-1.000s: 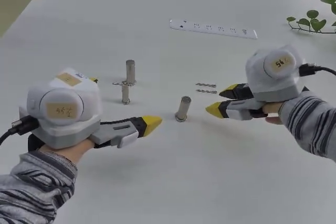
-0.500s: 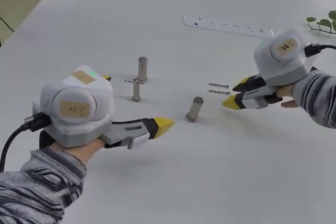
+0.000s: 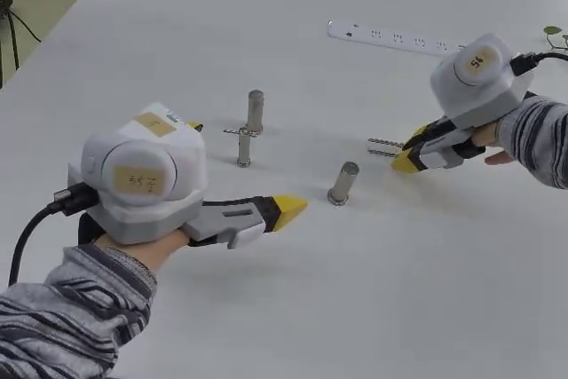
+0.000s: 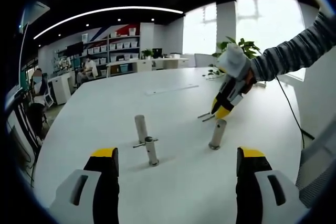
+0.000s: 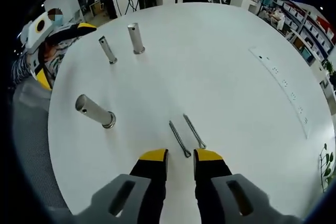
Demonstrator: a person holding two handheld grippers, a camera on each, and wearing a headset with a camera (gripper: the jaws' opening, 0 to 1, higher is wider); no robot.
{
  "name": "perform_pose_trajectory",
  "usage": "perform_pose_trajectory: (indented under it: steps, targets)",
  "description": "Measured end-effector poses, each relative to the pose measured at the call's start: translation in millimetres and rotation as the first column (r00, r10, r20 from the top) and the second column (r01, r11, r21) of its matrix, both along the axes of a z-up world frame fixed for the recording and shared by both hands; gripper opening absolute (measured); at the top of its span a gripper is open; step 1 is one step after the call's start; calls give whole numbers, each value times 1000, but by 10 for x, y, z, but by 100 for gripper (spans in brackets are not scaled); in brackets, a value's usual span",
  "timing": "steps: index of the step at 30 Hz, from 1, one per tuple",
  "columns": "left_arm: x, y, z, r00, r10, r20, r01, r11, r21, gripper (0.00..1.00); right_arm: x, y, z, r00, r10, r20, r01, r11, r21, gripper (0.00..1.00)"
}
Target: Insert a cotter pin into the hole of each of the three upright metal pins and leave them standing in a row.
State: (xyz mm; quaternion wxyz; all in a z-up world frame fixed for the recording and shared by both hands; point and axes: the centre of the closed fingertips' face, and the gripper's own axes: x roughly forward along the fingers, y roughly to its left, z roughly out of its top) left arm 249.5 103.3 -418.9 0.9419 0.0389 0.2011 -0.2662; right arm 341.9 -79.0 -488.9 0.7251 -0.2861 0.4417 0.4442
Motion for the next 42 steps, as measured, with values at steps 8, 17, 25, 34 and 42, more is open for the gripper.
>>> perform_pose_trajectory:
  steps: [8, 17, 25, 34, 42]
  targets:
    - [-12, -19, -19, 1000, -15, -3, 16, 1000, 20, 91, 21, 9, -29, 1000, 25, -11, -25, 999, -23, 8]
    - [-26, -61, -50, 999, -39, -22, 40, 999, 27, 91, 62, -18, -58, 989, 147, 0, -146, 984, -98, 1]
    - [-39, -125, -39, 998, -63, -18, 63, 998, 13, 91, 47, 11, -70, 981, 192, 36, -185, 974, -133, 0]
    - [-59, -164, -56, 997, -77, -16, 77, 997, 13, 89, -10, -6, -47, 984, 171, 58, -167, 984, -66, 0]
    - [-106, -248, -93, 994, -112, -14, 112, 993, 36, 84, -151, 21, 102, 973, 200, 112, -195, 979, -54, 0]
